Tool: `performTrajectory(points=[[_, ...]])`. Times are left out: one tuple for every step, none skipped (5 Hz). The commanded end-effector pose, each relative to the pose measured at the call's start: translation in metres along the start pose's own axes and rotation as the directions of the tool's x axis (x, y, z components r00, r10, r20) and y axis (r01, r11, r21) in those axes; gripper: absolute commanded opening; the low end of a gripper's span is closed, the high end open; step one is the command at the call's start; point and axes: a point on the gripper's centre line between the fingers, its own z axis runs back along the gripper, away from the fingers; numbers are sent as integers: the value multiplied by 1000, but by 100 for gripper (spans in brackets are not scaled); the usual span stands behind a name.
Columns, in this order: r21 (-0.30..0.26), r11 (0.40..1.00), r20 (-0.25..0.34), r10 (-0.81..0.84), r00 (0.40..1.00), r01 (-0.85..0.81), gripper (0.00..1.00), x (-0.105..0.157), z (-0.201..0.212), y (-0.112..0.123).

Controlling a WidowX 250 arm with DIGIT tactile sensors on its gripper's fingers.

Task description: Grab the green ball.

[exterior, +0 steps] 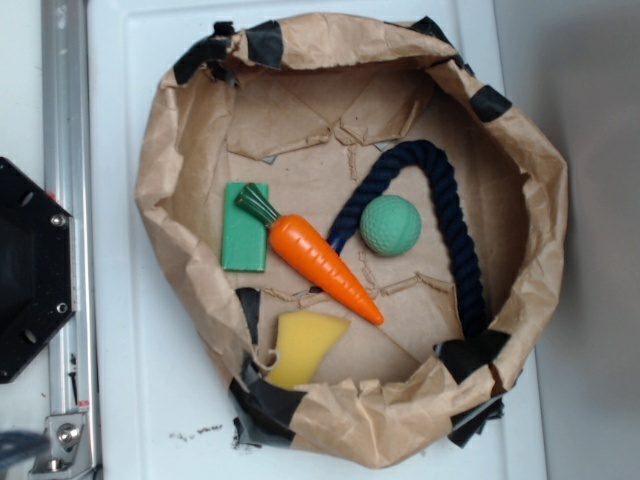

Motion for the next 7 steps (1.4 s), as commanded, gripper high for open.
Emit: performTrajectory(points=[[0, 1000, 0, 0, 1000, 0, 100, 0, 0, 0], [-22, 1000, 102, -10, 995, 13, 100, 47, -26, -1], [-70, 993, 154, -87, 984, 99, 100, 93, -71, 0], [-20, 997, 116, -66, 991, 69, 100, 105, -86, 5], [-20, 997, 116, -66, 991, 69, 100, 105, -86, 5], [-20, 997, 116, -66, 991, 69, 100, 105, -86, 5], [21, 996, 130, -92, 987, 90, 100, 132, -138, 26]])
